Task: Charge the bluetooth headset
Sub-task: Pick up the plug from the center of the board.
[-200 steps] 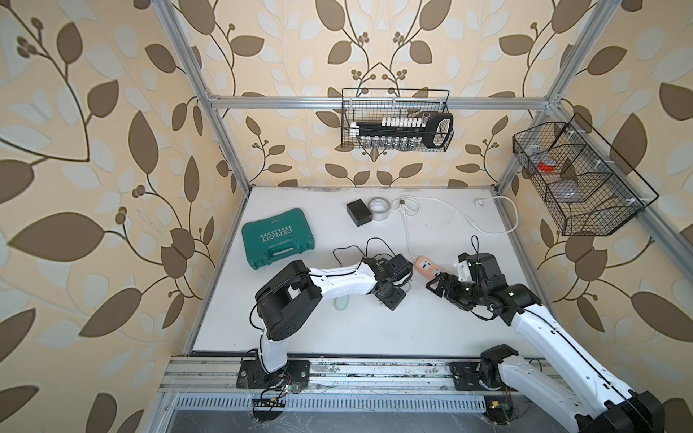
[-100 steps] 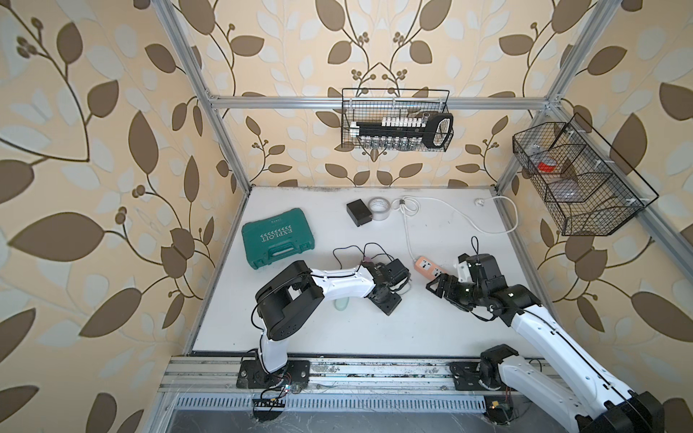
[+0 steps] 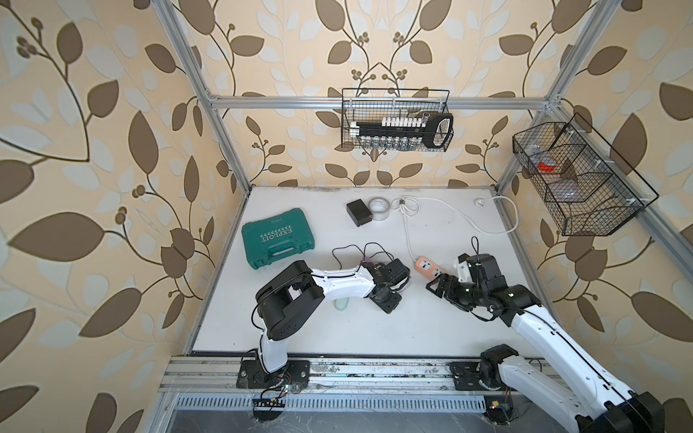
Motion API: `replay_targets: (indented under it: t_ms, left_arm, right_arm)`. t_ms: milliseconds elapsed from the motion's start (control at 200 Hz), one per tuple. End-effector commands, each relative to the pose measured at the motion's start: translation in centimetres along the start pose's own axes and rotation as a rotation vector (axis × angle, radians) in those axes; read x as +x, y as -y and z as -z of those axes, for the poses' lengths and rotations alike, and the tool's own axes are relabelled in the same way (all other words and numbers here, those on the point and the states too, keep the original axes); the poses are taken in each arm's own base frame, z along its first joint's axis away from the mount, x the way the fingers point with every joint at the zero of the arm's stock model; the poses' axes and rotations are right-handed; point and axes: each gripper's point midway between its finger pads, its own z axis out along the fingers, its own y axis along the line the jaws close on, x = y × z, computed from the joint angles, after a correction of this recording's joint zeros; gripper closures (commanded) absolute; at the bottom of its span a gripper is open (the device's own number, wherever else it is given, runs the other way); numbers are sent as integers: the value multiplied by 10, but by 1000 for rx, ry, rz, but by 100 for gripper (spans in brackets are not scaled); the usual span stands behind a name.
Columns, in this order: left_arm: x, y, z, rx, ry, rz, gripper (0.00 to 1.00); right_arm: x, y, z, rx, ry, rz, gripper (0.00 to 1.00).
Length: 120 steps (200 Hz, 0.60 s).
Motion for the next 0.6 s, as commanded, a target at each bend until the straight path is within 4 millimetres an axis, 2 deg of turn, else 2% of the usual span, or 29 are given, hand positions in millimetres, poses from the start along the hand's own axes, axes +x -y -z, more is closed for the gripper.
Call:
replay_targets:
  t_ms: [0, 215, 355, 470, 595]
  left_arm:
    - [-3, 7, 9, 18, 26, -1, 64]
    - [-15, 2, 32, -12, 99, -6, 65]
    - [-24, -2, 59, -34, 187, -1, 66]
    - [-29, -3, 86, -40, 269, 2, 66]
    - [-31, -6, 110, -50, 342, 7, 66]
  right_arm:
    - [6, 6, -5, 5, -23, -13, 21]
    - [6, -1, -2, -26, -25, 5, 21]
    - [3, -8, 1, -48, -21, 15, 22]
    - [3, -24, 4, -120, -39, 22, 25]
    - [5, -52, 8, -251, -83, 44, 30]
